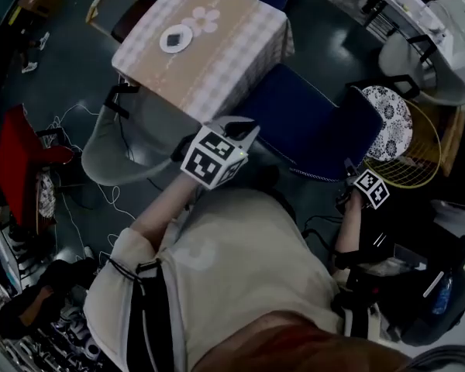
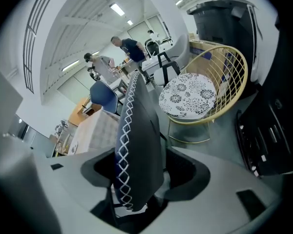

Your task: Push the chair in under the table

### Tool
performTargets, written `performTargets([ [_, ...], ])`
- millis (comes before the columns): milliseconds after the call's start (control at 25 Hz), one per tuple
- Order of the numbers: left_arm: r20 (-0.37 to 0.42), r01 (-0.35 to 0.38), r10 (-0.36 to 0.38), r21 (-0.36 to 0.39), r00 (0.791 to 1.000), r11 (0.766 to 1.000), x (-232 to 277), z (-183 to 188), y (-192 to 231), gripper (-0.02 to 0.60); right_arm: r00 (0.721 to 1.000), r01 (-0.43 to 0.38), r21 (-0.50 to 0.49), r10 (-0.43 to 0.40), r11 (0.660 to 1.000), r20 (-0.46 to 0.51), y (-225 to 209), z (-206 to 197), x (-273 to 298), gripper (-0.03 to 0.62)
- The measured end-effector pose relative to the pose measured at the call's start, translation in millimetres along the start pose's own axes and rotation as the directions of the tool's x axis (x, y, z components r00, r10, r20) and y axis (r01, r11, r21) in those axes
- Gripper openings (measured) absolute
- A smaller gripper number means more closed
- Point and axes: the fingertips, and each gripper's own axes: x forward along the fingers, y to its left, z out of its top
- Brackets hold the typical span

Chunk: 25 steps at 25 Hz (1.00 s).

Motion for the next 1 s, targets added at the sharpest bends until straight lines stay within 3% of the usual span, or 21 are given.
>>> performTargets([
  [320,0.017,-0.053,0.053,-0.051,0.998,0.997,-19,-15,17,0.008,0.997,0.046,-0.084,-0.05,0.995,-0.05,-1,-4,25,0.238],
  [440,0.021,-0.078,0.08,-0.063,0.997,0.995,-29,-16,27,0.008,0.996,0.063,-0.118,-0.069,0.991,-0.051,4,-5,31,0.166],
  [760,0.031,-0.104,0.107,-0.08,0.994,0.991,-46,-28,43,0.009,0.998,0.045,-0.176,-0.053,0.983,-0.039,15,-3,45,0.13],
  [920,0.025,-0.07,0.072,-0.081,0.997,0.994,-52,-34,45,0.008,0.993,0.099,-0.161,-0.107,0.982,-0.044,13,-24,31,0.123],
  [1000,0.018,-0.065,0.067,-0.089,0.998,0.994,-48,-37,45,0.009,0.985,0.154,-0.23,-0.168,0.961,-0.043,12,-27,34,0.121],
])
